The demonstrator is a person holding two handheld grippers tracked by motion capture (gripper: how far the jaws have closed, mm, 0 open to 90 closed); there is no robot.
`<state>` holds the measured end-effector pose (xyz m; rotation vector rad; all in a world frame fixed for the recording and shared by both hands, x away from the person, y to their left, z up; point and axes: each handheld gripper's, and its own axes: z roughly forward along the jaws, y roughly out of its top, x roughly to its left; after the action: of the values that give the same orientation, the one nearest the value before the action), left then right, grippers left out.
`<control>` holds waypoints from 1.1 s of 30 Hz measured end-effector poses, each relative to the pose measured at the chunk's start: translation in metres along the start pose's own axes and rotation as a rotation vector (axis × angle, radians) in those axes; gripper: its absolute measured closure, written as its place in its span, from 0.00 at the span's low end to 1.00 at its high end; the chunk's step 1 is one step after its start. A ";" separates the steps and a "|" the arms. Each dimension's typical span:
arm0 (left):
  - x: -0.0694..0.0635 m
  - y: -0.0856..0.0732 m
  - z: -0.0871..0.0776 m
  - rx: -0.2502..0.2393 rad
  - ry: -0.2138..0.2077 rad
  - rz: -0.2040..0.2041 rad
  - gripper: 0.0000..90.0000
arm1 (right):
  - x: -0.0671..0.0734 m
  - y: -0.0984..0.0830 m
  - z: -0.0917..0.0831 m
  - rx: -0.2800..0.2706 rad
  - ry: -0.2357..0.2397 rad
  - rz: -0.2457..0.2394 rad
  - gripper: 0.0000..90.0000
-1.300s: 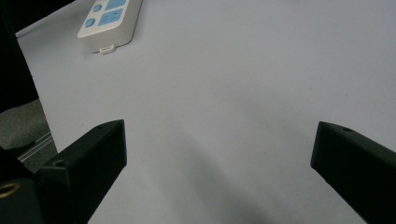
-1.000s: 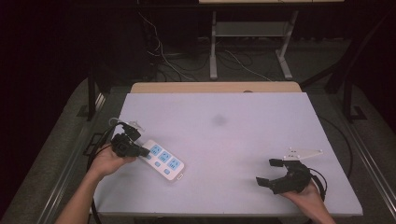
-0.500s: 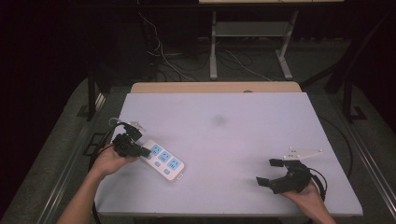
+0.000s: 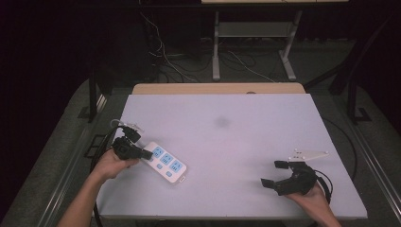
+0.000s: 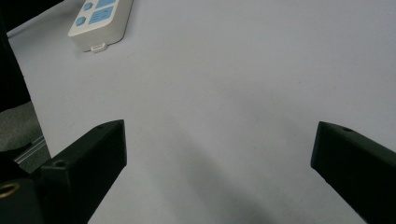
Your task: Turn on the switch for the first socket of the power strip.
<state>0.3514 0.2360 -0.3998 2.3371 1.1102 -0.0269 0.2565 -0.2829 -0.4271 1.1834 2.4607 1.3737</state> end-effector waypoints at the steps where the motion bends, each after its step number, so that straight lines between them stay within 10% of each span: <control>1: 0.001 -0.001 0.000 -0.004 -0.002 -0.003 0.99 | 0.000 0.000 -0.001 -0.003 -0.001 0.004 0.03; 33: -0.008 -0.003 -0.001 -0.044 0.063 0.033 1.00 | -0.008 0.000 -0.006 -0.017 -0.018 0.022 0.03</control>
<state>0.3438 0.2321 -0.3986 2.3309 1.0910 0.0832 0.2592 -0.2922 -0.4260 1.2173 2.4266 1.3800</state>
